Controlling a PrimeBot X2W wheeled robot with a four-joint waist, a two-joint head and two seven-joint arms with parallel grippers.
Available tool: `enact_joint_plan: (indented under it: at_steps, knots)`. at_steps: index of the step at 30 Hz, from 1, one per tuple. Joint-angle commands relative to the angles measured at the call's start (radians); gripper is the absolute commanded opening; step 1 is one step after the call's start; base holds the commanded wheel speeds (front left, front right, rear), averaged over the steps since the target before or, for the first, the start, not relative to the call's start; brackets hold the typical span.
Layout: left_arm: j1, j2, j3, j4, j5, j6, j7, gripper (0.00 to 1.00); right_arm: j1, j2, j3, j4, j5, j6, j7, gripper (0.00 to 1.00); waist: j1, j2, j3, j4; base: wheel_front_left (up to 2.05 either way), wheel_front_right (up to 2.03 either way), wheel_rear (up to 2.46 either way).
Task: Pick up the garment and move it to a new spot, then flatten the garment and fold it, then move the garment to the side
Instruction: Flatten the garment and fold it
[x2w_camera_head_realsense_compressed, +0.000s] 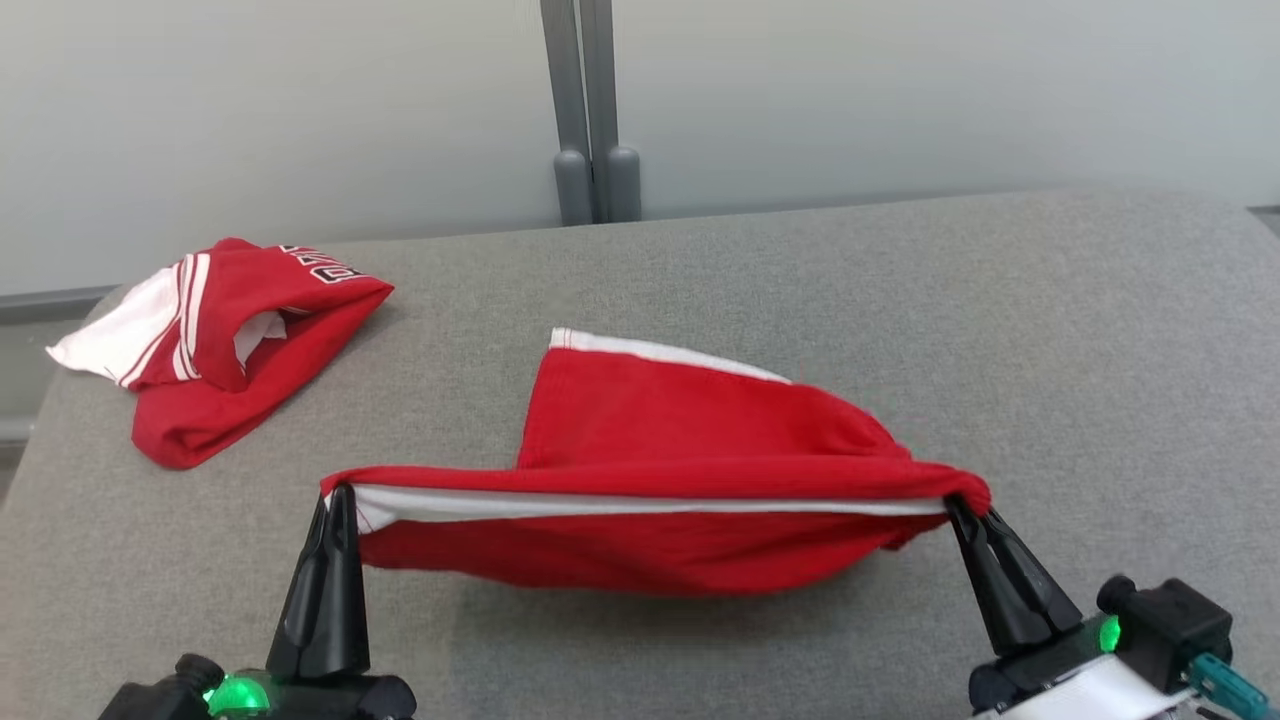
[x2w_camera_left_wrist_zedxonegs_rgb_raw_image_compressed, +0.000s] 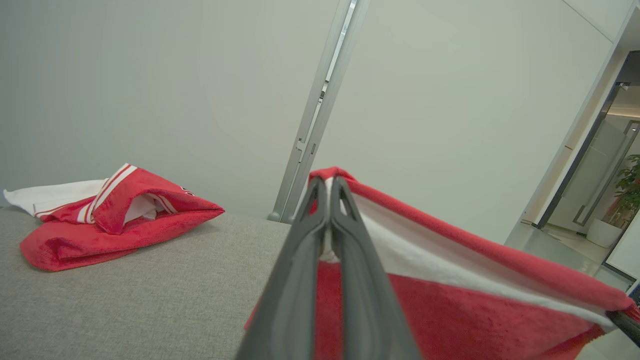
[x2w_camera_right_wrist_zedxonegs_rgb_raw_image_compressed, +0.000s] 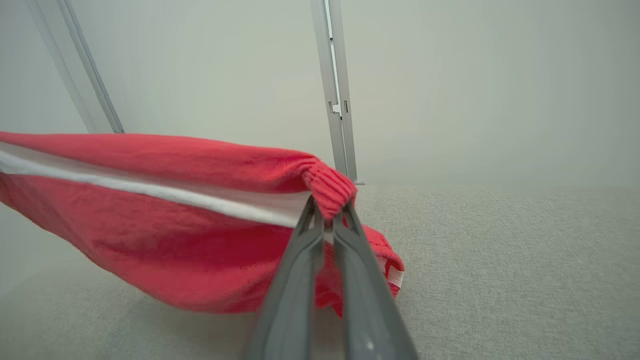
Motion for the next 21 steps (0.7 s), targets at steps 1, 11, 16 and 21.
enact_joint_plan:
  at_steps: [1,11,16,21]
  knots:
    - [0.030,0.007,0.004,-0.027,-0.006,0.008,0.005,0.00,0.038,-0.022,-0.004,-0.019,-0.001,-0.001,0.000,0.00,0.0001,0.0000,-0.033,0.007,0.00,0.00,0.00]
    - [0.118,0.015,-0.002,-0.006,-0.038,0.029,0.058,0.00,0.099,-0.058,0.057,0.009,0.029,-0.001,0.031,0.00,0.0001,0.0000,-0.005,-0.042,0.00,0.00,0.00]
    - [0.063,0.015,-0.001,0.103,-0.053,0.026,0.057,0.00,0.053,-0.036,0.085,0.094,0.054,-0.001,0.016,0.00,0.0001,0.0000,0.009,-0.059,0.00,0.00,0.00]
    - [-0.056,0.041,-0.018,0.231,-0.043,0.013,0.063,0.00,0.001,-0.008,0.088,0.171,0.062,-0.001,0.004,0.00,0.0001,0.0000,0.029,-0.064,0.00,0.00,0.00]
